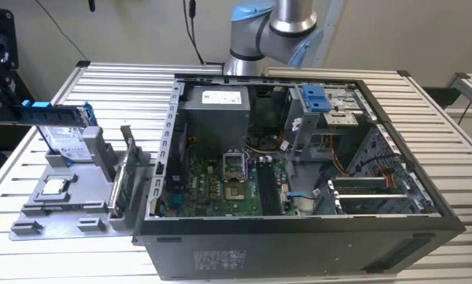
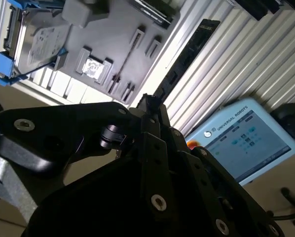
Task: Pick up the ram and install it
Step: 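Pick up the ram and move it above insertion slot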
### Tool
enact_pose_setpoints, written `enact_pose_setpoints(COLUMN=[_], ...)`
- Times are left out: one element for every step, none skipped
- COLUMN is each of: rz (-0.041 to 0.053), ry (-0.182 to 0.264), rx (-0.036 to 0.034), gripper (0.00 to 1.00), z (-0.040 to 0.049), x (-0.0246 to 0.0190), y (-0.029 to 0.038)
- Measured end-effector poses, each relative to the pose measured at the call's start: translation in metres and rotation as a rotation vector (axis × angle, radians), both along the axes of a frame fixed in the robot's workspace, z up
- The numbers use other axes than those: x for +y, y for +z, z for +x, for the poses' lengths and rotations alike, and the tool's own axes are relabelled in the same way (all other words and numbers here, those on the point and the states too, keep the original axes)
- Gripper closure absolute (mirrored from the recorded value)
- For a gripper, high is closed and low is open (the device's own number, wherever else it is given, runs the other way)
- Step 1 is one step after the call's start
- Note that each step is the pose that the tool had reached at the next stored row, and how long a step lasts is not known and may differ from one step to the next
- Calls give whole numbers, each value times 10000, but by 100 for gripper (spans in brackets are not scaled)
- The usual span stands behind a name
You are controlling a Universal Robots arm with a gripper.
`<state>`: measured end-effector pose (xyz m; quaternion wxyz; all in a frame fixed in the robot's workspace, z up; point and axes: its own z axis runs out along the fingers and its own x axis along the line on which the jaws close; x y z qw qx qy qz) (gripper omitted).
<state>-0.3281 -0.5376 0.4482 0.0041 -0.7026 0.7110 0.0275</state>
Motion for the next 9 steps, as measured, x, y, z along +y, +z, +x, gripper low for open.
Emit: enact_pose_setpoints(rz=[0, 0, 0, 0, 0, 0, 1, 0, 0], ry=[0, 0, 0, 0, 1, 1, 0, 0, 0], rx=[0, 0, -1, 0, 0, 0, -1, 0, 0], gripper=[86, 86, 86, 86, 86, 86, 86, 86, 86], z=[23, 49, 70, 87, 103, 114, 122, 132, 143], x=[0, 0, 0, 0, 0, 0, 0, 0, 0], y=[0, 0, 0, 0, 0, 0, 0, 0, 0])
